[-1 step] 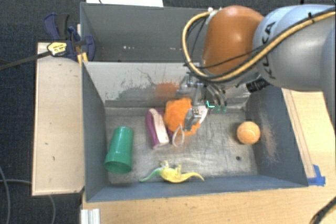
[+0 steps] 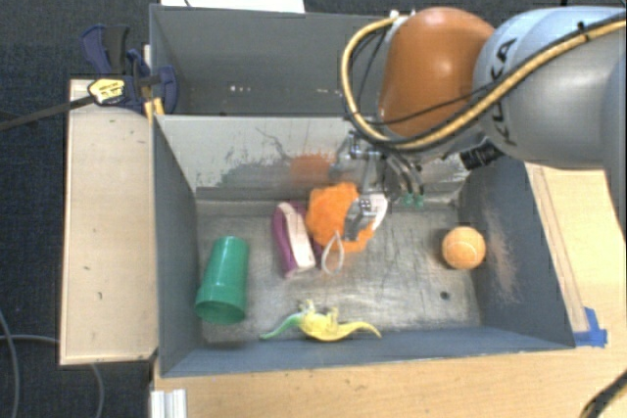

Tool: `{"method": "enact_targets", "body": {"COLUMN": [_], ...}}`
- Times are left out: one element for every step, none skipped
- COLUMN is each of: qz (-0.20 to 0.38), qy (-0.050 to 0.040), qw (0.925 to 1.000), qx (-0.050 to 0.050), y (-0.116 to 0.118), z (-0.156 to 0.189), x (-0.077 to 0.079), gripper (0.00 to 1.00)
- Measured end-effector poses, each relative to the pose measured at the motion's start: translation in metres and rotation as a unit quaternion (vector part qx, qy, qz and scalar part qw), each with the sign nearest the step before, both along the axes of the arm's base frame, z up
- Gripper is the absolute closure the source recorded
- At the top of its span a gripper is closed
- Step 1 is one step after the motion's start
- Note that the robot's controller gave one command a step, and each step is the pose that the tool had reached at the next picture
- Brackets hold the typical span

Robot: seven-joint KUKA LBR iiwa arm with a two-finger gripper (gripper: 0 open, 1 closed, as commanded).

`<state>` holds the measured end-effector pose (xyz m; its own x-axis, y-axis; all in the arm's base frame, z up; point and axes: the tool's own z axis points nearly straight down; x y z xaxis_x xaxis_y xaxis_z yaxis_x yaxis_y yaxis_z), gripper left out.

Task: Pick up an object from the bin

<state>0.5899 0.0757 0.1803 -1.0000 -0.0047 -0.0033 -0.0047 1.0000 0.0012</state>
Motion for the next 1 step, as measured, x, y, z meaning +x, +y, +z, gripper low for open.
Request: {"method": "enact_targets", "body": {"qz": [-0.021], "qy": [-0.0032], "qw": [0.9998], "qx": [0.000], "y": [0.0057], "z": [-0.0529], "x": [0.0026], "gripper": [0.00]}}
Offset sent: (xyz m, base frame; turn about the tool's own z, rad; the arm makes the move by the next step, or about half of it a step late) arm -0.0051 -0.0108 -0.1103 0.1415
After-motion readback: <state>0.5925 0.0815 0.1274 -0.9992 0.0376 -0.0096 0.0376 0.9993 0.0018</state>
